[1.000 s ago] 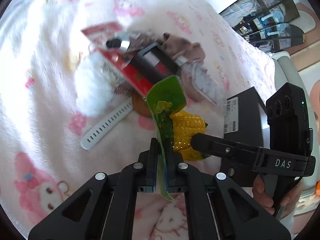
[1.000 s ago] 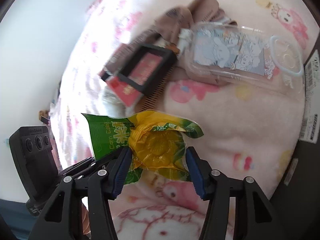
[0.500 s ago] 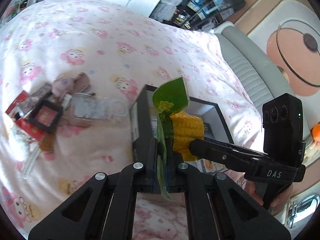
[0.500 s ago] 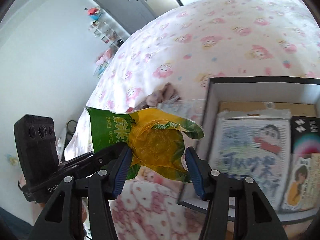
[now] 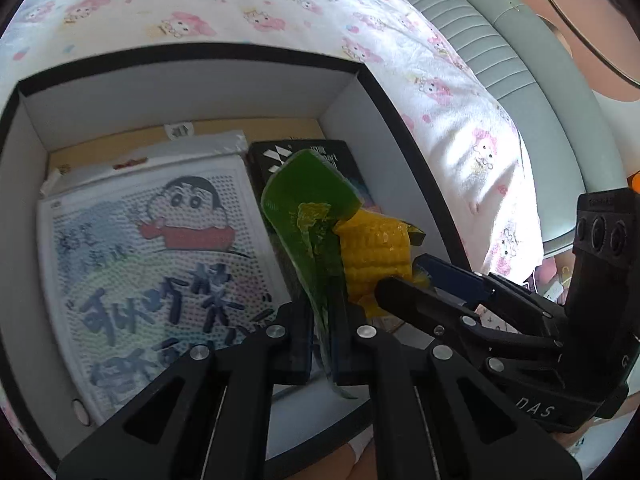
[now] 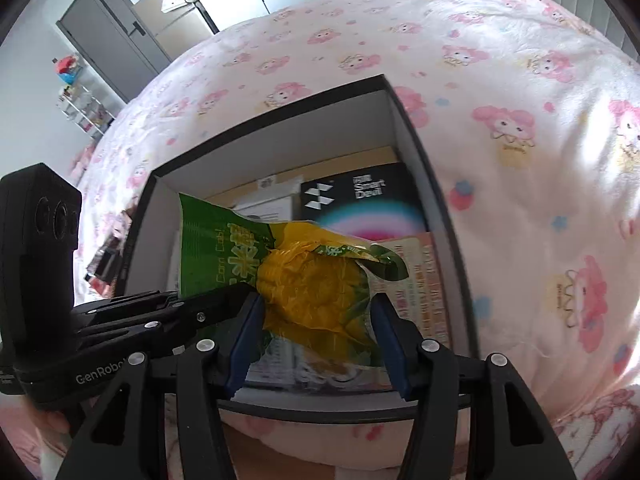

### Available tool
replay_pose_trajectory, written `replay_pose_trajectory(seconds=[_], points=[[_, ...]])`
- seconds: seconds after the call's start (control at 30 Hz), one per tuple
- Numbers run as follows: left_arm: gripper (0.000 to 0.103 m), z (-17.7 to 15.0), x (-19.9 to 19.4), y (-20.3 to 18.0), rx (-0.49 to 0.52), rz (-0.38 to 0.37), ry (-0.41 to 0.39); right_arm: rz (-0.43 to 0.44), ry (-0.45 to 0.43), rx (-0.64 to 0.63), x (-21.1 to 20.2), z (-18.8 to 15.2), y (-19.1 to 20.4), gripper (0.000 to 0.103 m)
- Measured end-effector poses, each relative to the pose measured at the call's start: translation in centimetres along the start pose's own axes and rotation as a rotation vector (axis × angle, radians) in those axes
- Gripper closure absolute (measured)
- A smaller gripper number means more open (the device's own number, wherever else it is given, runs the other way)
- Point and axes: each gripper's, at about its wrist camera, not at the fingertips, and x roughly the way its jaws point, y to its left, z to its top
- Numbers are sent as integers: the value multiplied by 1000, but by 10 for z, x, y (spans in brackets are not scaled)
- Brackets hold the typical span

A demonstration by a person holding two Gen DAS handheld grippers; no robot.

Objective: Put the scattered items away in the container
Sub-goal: 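Carry the corn snack bag with both grippers over the open box, then lower the corn snack bag into the box in front of the cards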

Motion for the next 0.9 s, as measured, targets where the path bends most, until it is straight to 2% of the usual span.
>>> replay_pose_trajectory(seconds=[0.07, 0.1, 0.23, 0.3, 0.37, 0.43, 0.5, 0.57, 0.67, 0.77, 0.83, 0.9], points=[[99, -3, 14, -1, -1, -9, 30, -52, -15, -8, -3, -2, -8, 52], [99, -5, 16, -2, -14, -15, 20, -64, -22, -10, -5, -2, -11, 52], [96, -9, 9, -1, -10, -57, 4, -70, -46, 9, -11, 2, -14, 52], [94, -11, 1, 3, -21, -92, -24, -37, -82, 6, -18, 1, -11, 52], [94, -15, -10, 8, -44, -73, -78, 13, -109, -4, -19, 2, -7, 52], [96, -16, -14, 9, -54, -72, -107, 39, -97, -10, -12, 2, -6, 52], [96, -16, -17, 10, -61, -64, -130, 22, -67, 5, -6, 3, -6, 52], [97, -16, -16, 11, -71, -75, -129, -34, -57, -7, -6, 0, -5, 53], [97, -16, -12, 7, -47, -86, -100, -32, -40, -2, -8, 1, -8, 54], [96, -13, -8, 4, -17, -147, -56, -9, -48, 31, -13, 0, -14, 54], [95, -12, -8, 1, 18, -127, -60, 0, -72, 44, -19, 2, -15, 54], [89, -11, -13, 5, 11, -150, -64, 6, -99, 43, -24, 3, -13, 54]])
